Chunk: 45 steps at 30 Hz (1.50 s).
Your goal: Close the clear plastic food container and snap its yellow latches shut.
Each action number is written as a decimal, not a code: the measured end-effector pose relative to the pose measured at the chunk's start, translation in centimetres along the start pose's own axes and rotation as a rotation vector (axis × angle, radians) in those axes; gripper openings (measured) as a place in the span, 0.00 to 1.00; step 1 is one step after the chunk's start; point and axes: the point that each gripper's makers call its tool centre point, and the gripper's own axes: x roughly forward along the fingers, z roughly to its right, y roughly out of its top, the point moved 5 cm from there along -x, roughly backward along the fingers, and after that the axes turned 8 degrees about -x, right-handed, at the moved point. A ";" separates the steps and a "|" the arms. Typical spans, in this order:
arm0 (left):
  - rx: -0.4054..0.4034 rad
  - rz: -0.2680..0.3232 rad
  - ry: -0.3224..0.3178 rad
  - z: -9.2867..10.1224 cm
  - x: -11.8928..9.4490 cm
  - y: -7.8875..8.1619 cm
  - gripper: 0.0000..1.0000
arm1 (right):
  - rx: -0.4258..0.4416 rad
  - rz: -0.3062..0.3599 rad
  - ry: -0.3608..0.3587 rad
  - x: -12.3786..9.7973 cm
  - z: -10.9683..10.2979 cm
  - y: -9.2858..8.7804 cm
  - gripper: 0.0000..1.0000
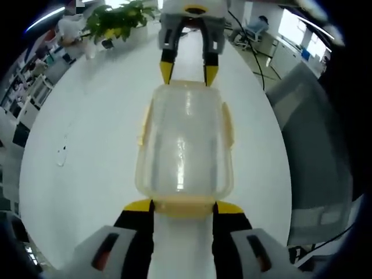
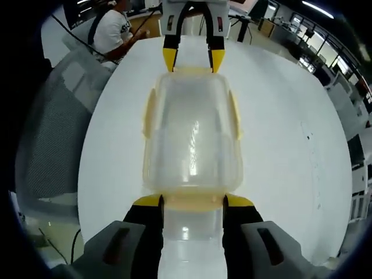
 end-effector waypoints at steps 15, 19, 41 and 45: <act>0.004 -0.017 -0.008 0.4 1.7 3.2 0.33 | 0.005 0.002 0.007 -1.1 -0.3 -3.5 0.36; 0.000 -0.006 -0.013 0.5 2.2 3.8 0.33 | 0.007 0.009 0.004 -1.5 -0.5 -4.3 0.36; 0.012 0.013 -0.018 1.0 3.6 6.8 0.33 | 0.011 0.001 -0.028 -3.1 -1.3 -7.2 0.36; 0.010 0.019 -0.026 1.2 3.7 7.3 0.33 | 0.016 -0.007 -0.021 -3.2 -1.5 -7.6 0.36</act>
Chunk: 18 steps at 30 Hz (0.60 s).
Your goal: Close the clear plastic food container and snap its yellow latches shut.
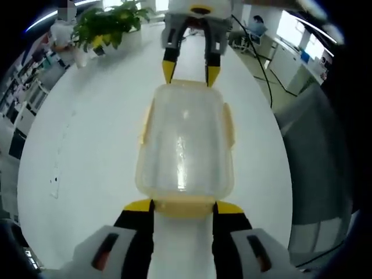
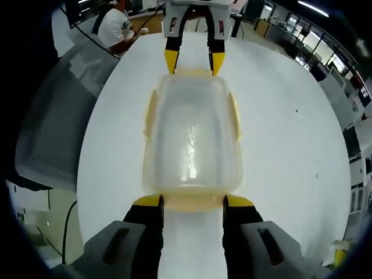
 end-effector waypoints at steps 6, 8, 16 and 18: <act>0.000 0.001 -0.006 0.1 0.2 0.2 0.33 | 0.007 0.005 0.001 -0.1 -0.2 -0.3 0.36; 0.004 -0.004 -0.005 0.1 0.3 0.2 0.33 | 0.011 0.006 0.003 0.0 -0.3 -0.3 0.36; -0.007 -0.016 -0.017 0.3 0.8 -0.2 0.33 | 0.017 0.023 0.010 0.3 -0.5 -0.5 0.36; -0.012 -0.012 -0.021 0.3 0.8 -0.1 0.34 | 0.021 0.027 0.012 0.2 -0.5 -0.6 0.36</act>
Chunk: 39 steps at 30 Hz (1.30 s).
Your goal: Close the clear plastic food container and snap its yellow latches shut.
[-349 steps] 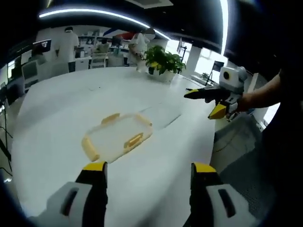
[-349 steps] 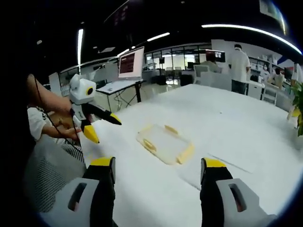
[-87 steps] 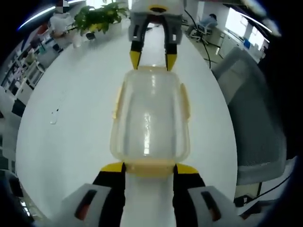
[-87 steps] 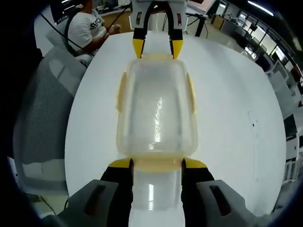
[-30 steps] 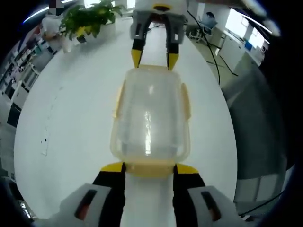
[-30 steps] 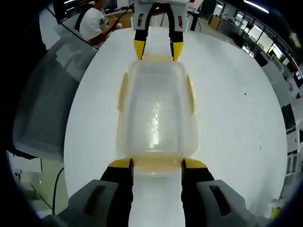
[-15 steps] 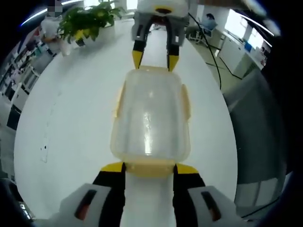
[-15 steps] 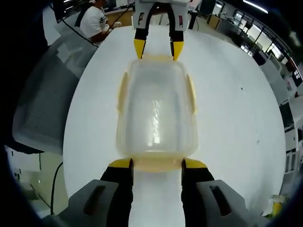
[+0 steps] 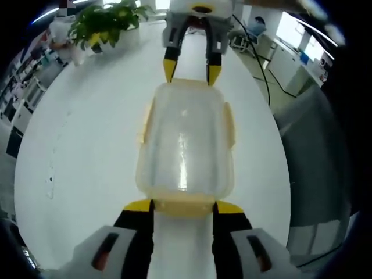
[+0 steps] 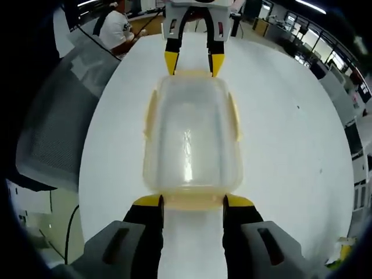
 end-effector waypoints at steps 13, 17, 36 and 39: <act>0.002 0.018 0.002 0.0 -0.2 0.7 0.33 | -0.006 0.018 -0.010 -0.6 0.1 -0.6 0.36; -0.006 0.006 -0.008 0.3 0.0 0.6 0.33 | -0.010 0.016 0.000 -0.4 -0.1 -0.5 0.36; 0.013 -0.045 -0.007 0.4 0.8 0.3 0.34 | -0.016 -0.017 0.007 0.2 -0.3 -0.2 0.38; 0.016 -0.053 -0.009 0.4 0.8 0.4 0.35 | -0.027 -0.025 0.010 0.2 -0.3 -0.3 0.38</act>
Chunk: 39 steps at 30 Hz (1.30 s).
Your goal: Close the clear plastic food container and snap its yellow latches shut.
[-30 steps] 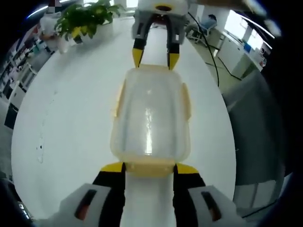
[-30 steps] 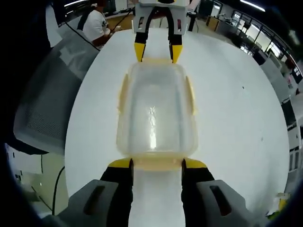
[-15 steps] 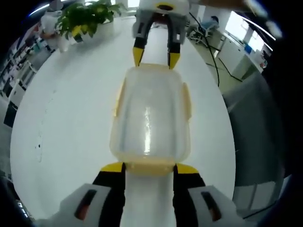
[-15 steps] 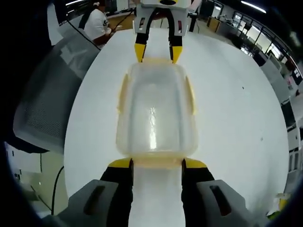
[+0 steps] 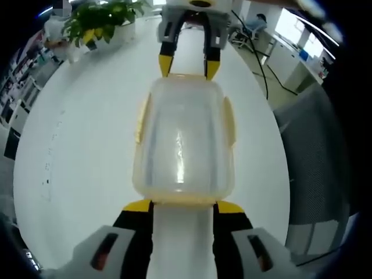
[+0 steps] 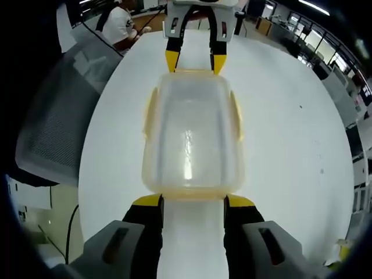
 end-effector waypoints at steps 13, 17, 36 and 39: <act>-0.011 -0.010 0.000 -0.1 0.1 0.1 0.35 | 0.018 -0.017 -0.001 -0.3 -0.2 0.0 0.38; -0.045 0.004 0.000 -0.2 0.2 -0.3 0.36 | 0.047 0.001 -0.011 -0.5 -0.2 0.0 0.38; -0.475 0.215 -0.039 0.5 -1.3 -2.2 0.35 | 0.541 0.279 -0.108 -2.8 -0.9 -0.5 0.40; -0.563 0.265 -0.041 0.2 -1.6 -2.8 0.35 | 0.609 0.288 -0.134 -2.7 -1.0 -0.9 0.40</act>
